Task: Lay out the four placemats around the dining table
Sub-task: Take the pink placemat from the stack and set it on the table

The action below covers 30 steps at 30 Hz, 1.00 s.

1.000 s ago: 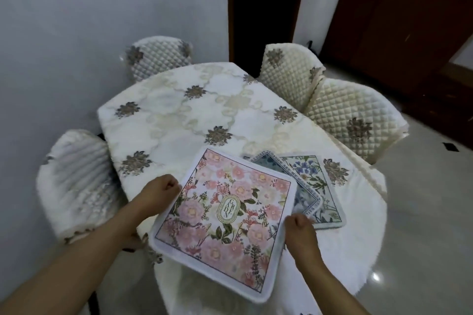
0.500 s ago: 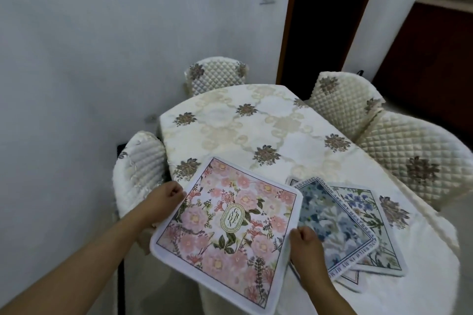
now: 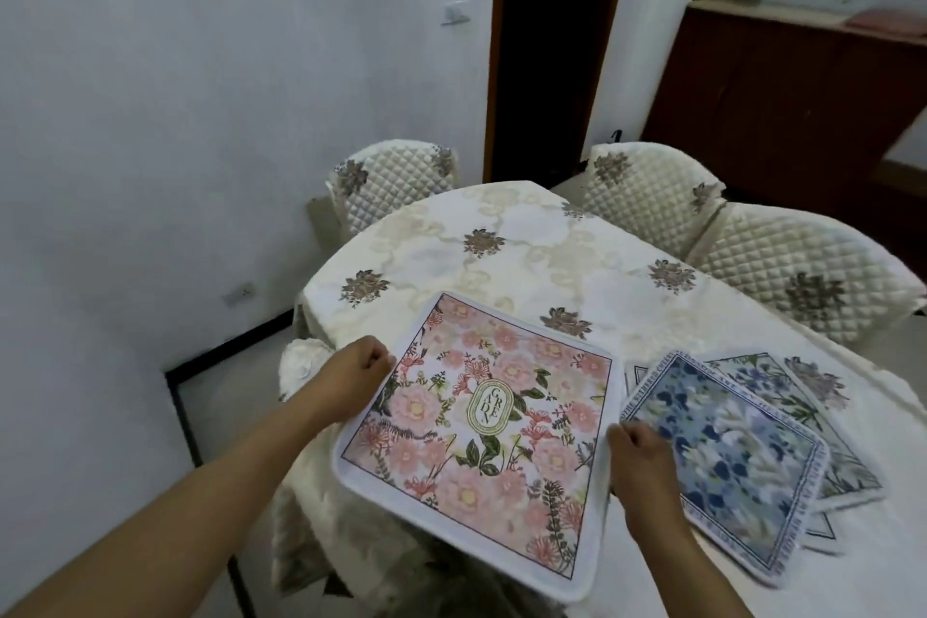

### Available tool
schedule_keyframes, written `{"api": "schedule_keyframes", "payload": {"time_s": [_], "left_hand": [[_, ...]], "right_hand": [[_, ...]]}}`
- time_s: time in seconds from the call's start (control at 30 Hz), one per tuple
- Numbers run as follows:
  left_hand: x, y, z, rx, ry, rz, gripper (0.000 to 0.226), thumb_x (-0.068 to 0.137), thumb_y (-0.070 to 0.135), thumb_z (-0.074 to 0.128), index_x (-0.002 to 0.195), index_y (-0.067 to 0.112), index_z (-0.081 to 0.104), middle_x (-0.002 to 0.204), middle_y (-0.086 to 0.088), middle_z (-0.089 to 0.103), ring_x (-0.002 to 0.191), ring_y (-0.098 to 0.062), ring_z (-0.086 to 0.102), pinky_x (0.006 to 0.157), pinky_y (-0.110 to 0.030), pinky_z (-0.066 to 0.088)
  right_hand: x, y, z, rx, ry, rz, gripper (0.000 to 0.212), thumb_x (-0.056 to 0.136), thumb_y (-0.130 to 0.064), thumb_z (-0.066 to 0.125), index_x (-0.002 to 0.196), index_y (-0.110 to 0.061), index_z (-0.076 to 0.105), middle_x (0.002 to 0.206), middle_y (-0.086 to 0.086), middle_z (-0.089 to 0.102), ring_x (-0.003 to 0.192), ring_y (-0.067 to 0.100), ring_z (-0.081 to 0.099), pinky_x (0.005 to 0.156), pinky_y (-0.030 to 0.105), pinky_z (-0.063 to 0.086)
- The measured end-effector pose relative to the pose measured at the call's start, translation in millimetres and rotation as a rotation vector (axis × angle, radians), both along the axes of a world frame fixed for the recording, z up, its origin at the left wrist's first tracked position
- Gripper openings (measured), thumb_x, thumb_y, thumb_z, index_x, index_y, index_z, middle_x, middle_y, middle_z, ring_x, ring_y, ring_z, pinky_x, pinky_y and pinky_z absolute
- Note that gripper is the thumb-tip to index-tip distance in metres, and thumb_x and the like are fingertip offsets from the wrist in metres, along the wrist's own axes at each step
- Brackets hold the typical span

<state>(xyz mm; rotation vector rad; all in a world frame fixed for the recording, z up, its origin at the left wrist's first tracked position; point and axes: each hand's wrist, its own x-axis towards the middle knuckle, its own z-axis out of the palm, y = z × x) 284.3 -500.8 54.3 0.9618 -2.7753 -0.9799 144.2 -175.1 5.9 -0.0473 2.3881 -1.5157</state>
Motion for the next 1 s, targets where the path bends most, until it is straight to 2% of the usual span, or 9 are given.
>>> {"api": "schedule_keyframes", "payload": {"time_s": [0.17,0.4,0.5,0.77,0.87,1.0], "left_hand": [[-47,-36,-8,-0.007,-0.008,-0.136,0.024,0.098,0.038,0.046,0.080,0.023,0.050,0.074,0.002,0.058,0.063,-0.013,0.050,0.055,-0.030,0.036],[-98,-93,-25,-0.034,-0.058,-0.239,0.024,0.099,0.035,0.045,0.078,0.023,0.045,0.069,0.002,0.050,0.059,-0.013,0.040,0.055,-0.030,0.031],[-121,-128,-37,-0.034,-0.071,-0.258,0.024,0.099,0.033,0.045,0.078,0.021,0.045,0.069,0.001,0.049,0.059,-0.014,0.039,0.055,-0.031,0.030],[-190,-199,-121,0.044,-0.116,-0.340,0.020,0.099,0.030,0.047,0.085,0.016,0.049,0.071,0.000,0.054,0.062,-0.013,0.048,0.052,-0.030,0.030],[-204,-212,-155,0.065,-0.150,-0.390,0.020,0.100,0.029,0.047,0.085,0.016,0.046,0.070,0.001,0.053,0.063,-0.012,0.049,0.053,-0.029,0.032],[-213,-219,-185,0.101,-0.178,-0.393,0.020,0.100,0.026,0.047,0.083,0.016,0.045,0.069,0.000,0.053,0.063,-0.015,0.049,0.057,-0.033,0.035]], "right_hand": [[-5,-21,-4,0.035,0.023,-0.109,0.033,0.092,-0.010,0.047,0.069,-0.015,0.024,0.064,0.006,0.022,0.059,0.018,0.023,0.059,0.037,0.024],[-36,-74,-48,0.043,-0.074,-0.177,0.036,0.097,-0.015,0.049,0.068,-0.012,0.028,0.066,0.012,0.025,0.057,0.022,0.027,0.059,0.035,0.026],[-49,-107,-62,0.086,-0.088,-0.169,0.032,0.098,-0.019,0.047,0.070,-0.009,0.037,0.067,0.012,0.032,0.056,0.023,0.033,0.053,0.029,0.030],[-83,-184,-110,0.287,-0.095,-0.298,0.031,0.097,-0.016,0.043,0.067,-0.017,0.036,0.063,0.003,0.044,0.057,0.019,0.042,0.056,0.032,0.032],[-81,-201,-134,0.387,-0.147,-0.357,0.023,0.098,-0.019,0.042,0.077,-0.011,0.047,0.072,0.005,0.054,0.064,0.018,0.050,0.055,0.028,0.033],[-73,-216,-158,0.489,-0.188,-0.366,0.022,0.099,-0.022,0.042,0.084,-0.009,0.050,0.075,0.005,0.057,0.069,0.022,0.053,0.057,0.031,0.034]]}}
